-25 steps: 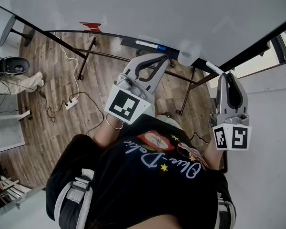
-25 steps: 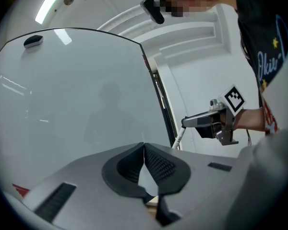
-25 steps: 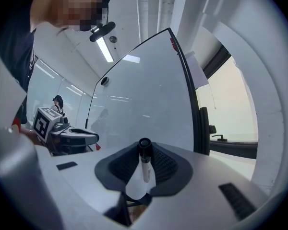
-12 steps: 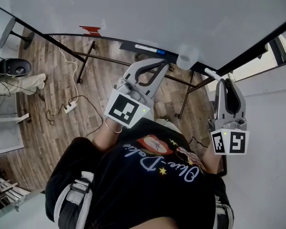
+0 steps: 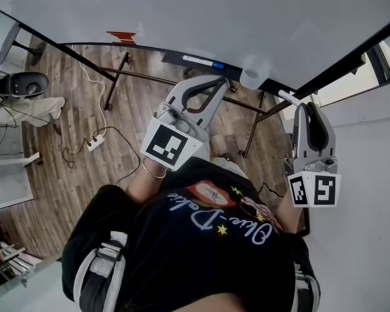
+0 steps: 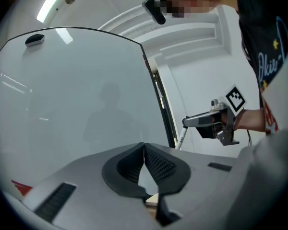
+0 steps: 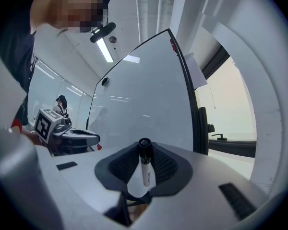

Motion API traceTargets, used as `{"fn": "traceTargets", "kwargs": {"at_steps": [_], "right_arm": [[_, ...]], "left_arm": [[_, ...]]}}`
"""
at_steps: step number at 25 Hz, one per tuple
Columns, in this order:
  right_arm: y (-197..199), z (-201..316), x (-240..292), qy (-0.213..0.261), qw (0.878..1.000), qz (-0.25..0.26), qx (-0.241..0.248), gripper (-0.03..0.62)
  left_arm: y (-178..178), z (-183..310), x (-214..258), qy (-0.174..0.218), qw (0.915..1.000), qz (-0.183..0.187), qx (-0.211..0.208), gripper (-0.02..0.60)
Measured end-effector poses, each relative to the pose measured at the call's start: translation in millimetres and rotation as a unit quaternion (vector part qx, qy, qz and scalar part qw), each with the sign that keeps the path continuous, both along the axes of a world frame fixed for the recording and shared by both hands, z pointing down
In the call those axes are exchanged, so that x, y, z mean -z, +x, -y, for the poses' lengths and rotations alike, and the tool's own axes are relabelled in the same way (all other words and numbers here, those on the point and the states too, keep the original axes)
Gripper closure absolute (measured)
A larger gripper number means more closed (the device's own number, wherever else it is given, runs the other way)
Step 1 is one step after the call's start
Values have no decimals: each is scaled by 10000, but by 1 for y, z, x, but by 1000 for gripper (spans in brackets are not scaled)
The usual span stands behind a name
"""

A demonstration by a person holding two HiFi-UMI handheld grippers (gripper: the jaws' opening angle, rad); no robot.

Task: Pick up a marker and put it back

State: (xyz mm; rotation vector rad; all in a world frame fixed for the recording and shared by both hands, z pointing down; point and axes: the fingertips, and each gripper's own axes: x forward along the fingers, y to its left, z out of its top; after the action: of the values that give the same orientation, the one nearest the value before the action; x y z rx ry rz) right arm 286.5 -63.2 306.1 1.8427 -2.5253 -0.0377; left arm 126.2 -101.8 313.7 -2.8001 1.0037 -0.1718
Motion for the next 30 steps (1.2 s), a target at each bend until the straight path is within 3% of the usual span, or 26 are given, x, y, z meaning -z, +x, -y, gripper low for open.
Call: {"fn": "traceTargets", "kwargs": {"at_steps": [30], "right_arm": [[-10, 6, 2, 8, 9999, -43, 136, 522]], "left_arm": [[-10, 2, -2, -2, 9999, -39, 112, 578]]}}
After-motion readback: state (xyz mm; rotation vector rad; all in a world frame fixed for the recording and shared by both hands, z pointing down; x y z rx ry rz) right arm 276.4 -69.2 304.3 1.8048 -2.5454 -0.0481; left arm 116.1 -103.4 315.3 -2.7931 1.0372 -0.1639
